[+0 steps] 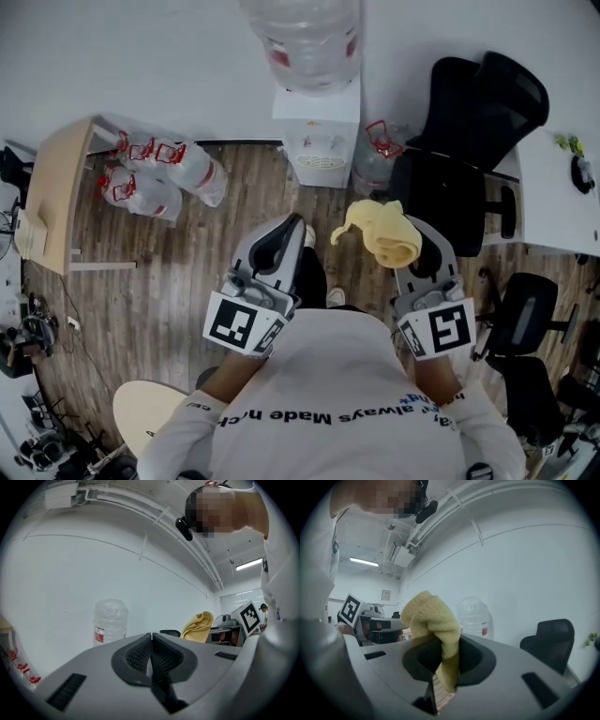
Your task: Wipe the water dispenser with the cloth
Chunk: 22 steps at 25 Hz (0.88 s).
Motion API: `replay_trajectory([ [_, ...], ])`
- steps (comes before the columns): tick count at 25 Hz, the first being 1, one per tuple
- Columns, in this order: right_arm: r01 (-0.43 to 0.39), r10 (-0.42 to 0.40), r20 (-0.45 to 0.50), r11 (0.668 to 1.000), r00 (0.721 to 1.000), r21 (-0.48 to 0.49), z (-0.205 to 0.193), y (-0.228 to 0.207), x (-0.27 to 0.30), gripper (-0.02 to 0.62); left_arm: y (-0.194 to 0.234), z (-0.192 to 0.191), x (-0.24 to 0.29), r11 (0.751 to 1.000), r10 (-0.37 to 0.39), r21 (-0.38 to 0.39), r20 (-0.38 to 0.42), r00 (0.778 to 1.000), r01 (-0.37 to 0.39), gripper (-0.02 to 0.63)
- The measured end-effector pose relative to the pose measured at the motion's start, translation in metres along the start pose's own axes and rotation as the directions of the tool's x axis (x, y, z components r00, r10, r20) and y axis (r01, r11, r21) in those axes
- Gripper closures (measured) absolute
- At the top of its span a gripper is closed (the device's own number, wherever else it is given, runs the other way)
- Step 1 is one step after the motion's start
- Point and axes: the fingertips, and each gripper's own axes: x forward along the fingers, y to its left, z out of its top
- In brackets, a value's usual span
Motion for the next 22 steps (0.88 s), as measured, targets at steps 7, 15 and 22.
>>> replay_trajectory([
  [7, -0.018, 0.018, -0.011, 1.000, 1.000, -0.012, 0.001, -0.004, 0.038, 0.532, 0.032, -0.005, 0.020, 1.000, 0.004, -0.009, -0.006, 1.000, -0.004, 0.580],
  [15, -0.015, 0.015, -0.017, 1.000, 1.000, -0.011, 0.007, -0.019, 0.091, 0.532, 0.076, -0.002, 0.054, 1.000, -0.001, -0.020, -0.006, 1.000, 0.001, 0.580],
  [22, -0.009, 0.009, -0.026, 1.000, 1.000, -0.011, 0.017, -0.032, 0.142, 0.532, 0.118, 0.003, 0.088, 0.999, -0.012, -0.030, -0.007, 1.000, 0.012, 0.580],
])
